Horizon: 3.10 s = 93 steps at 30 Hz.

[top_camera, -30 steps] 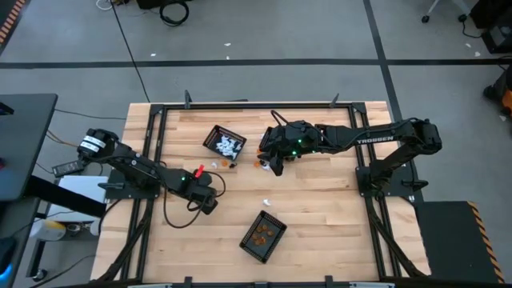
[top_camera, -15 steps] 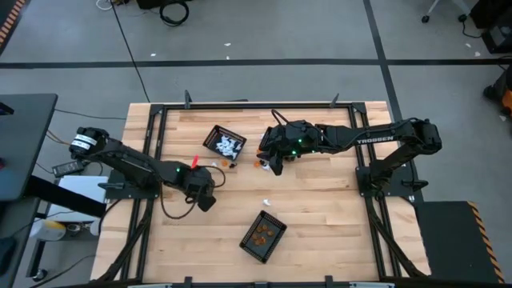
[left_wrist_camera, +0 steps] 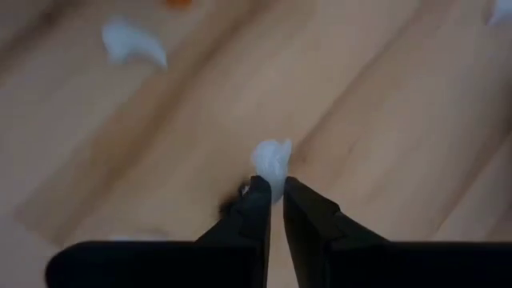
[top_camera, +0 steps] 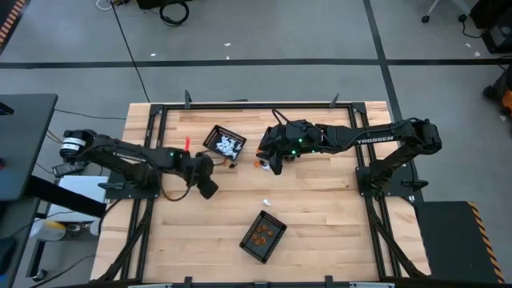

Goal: Sort Halloween decoration
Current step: Put the white ghost toy into the top left black basket

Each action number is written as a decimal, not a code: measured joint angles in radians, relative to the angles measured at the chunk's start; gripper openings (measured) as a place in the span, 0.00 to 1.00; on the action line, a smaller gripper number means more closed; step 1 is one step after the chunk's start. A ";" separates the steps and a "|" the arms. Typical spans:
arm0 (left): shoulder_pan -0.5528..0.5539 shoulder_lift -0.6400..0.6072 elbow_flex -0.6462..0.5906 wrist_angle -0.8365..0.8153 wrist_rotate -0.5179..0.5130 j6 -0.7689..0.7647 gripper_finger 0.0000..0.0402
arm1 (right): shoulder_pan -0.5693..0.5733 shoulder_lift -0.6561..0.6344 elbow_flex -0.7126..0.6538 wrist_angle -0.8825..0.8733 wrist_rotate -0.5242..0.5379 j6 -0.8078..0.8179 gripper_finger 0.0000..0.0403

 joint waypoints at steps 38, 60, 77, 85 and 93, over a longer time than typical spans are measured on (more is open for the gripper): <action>0.489 0.191 0.003 0.374 -0.060 0.258 0.10 | 0.001 0.000 0.000 0.063 0.001 0.059 0.36; 0.488 0.184 0.004 0.428 -0.028 0.299 0.40 | -0.026 0.000 0.000 0.058 0.020 0.066 0.36; 0.358 0.094 0.255 0.317 -0.086 0.568 0.40 | -0.101 -0.002 0.000 0.101 -0.181 -0.037 0.33; 0.324 -0.146 0.105 0.310 -0.086 0.592 0.40 | -0.044 -0.001 0.000 0.087 -0.003 0.028 0.33; 0.285 -0.389 0.000 0.284 -0.086 0.570 0.40 | -0.002 0.000 0.000 0.071 0.133 0.149 0.33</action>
